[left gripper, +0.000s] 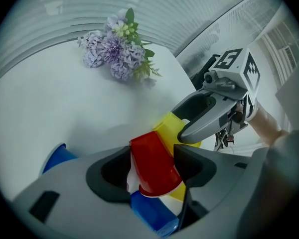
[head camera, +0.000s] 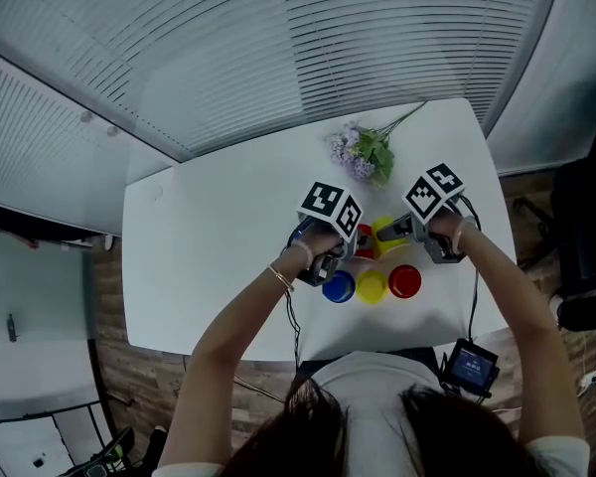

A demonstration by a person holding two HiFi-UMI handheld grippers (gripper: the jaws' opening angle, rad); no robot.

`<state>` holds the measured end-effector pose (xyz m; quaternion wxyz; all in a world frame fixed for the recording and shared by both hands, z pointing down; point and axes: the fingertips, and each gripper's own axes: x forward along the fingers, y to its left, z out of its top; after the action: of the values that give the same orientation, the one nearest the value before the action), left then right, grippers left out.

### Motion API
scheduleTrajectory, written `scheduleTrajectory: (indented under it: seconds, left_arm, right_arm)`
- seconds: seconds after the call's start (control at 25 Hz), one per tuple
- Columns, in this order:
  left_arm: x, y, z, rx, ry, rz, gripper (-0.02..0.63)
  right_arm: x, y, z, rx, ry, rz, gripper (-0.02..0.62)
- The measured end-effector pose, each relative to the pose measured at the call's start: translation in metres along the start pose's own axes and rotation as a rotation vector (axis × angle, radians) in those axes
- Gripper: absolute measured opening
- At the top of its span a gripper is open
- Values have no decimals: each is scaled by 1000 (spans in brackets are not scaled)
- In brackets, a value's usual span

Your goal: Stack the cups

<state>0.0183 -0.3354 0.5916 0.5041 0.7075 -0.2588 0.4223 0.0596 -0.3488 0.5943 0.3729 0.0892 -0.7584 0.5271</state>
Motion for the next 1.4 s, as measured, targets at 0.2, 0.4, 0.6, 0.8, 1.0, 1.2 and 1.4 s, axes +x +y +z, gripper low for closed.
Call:
scheduleTrajectory:
  seconds: [0.2, 0.4, 0.6, 0.8, 1.0, 1.2, 1.4]
  left_arm:
    - [-1, 1, 1, -27, 2, -12, 278]
    - [-8, 3, 3, -24, -41, -2, 268]
    - [-19, 1, 4, -38, -107, -12, 264]
    - [-37, -3, 9, -55, -219, -10, 259]
    - [-58, -12, 12, -75, -375, 4, 255]
    - [-84, -20, 10, -78, -517, 25, 253]
    - [-108, -34, -2, -48, -649, 74, 252]
  right_arm:
    - [1, 1, 1, 38, -19, 37, 276]
    - [-8, 4, 11, -21, -92, 10, 264]
    - [-19, 15, 19, -68, -195, 7, 250]
    - [-34, 28, 24, -119, -310, 17, 247]
    - [-55, 41, 20, -215, -422, 9, 246]
    - [-70, 64, 19, -341, -508, -2, 245]
    - [-80, 88, 7, -470, -568, -40, 244]
